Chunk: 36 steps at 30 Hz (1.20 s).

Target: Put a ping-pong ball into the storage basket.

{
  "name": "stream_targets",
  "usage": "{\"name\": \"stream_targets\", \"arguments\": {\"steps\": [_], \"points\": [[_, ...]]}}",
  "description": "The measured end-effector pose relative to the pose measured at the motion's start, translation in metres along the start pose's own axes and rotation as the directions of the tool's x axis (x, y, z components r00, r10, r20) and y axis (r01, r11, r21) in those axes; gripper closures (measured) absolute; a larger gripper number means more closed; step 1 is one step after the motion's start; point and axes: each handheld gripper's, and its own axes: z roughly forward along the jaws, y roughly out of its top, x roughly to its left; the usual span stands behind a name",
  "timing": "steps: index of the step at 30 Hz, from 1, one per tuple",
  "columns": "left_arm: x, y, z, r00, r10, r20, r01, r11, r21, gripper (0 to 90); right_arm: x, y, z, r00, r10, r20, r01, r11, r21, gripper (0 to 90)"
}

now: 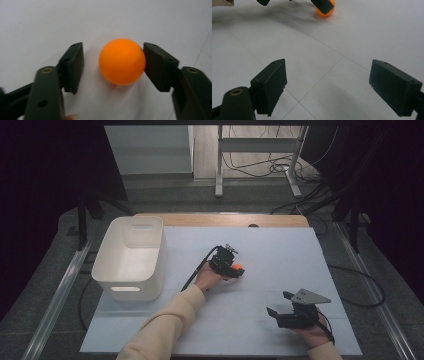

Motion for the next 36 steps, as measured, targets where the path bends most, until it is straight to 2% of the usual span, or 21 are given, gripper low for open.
{"name": "stream_targets", "arguments": {"steps": [2, 11, 14, 25, 36], "points": [[-0.001, 0.000, -0.002, 1.0000, 0.004, -0.003, -0.004, 1.0000, 0.000, 49.7, 0.000, 0.000, 0.000, 1.0000, 0.000, 0.000, 0.000, 1.000, -0.001, 15.3], [-0.001, 0.001, -0.010, 0.9997, -0.003, 0.025, 0.004, 0.9997, -0.026, 50.2, 0.000, 0.000, 0.000, 1.0000, 0.000, 0.001, 0.000, 1.000, -0.001, 15.3], [-0.003, 0.001, -0.014, 0.9993, 0.008, 0.036, -0.007, 0.9994, -0.035, 50.1, 0.000, 0.000, -0.001, 1.0000, 0.000, 0.003, 0.000, 1.000, -0.001, 15.3], [-0.012, 0.002, -0.028, 0.9986, 0.037, 0.039, -0.034, 0.9972, -0.066, 50.1, 0.000, 0.000, -0.001, 1.0000, 0.002, 0.003, -0.002, 1.000, -0.004, 15.3], [-0.013, -0.002, -0.038, 0.9984, 0.038, 0.041, -0.034, 0.9953, -0.091, 50.1, 0.000, 0.000, -0.001, 1.0000, -0.005, 0.003, 0.005, 1.000, 0.002, 15.3]]}}
